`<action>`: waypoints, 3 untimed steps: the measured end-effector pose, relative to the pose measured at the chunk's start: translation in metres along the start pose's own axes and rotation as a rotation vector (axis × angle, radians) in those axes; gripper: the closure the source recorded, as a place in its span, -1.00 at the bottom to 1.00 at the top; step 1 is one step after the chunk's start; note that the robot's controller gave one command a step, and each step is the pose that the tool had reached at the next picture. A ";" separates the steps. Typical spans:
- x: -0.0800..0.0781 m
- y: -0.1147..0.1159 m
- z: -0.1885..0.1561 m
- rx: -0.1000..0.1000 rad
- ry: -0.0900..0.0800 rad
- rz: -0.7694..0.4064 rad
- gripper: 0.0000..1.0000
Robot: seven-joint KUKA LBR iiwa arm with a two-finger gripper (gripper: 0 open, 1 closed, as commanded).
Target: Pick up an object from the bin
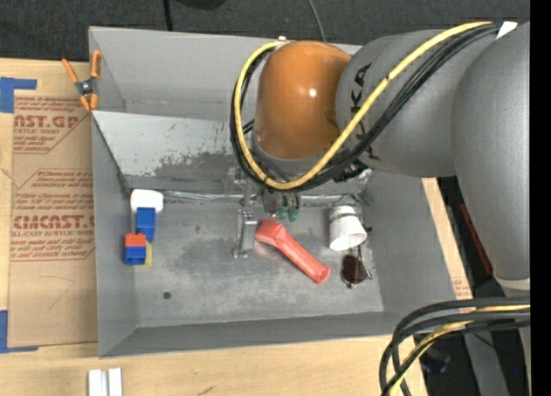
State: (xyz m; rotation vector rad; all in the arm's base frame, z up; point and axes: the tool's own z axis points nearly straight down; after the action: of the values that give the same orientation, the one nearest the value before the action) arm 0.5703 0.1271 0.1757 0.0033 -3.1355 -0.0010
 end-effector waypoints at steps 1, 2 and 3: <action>-0.002 -0.001 -0.005 -0.001 -0.007 0.002 -1.00; -0.008 -0.028 0.041 -0.001 -0.008 -0.124 -1.00; -0.004 -0.078 0.047 -0.002 -0.006 0.018 -1.00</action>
Offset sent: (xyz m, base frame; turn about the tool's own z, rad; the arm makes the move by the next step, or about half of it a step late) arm 0.0140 -0.0680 -0.1057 -0.2837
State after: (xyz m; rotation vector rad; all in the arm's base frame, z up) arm 0.5746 0.0489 0.1282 -0.0254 -3.1413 -0.0035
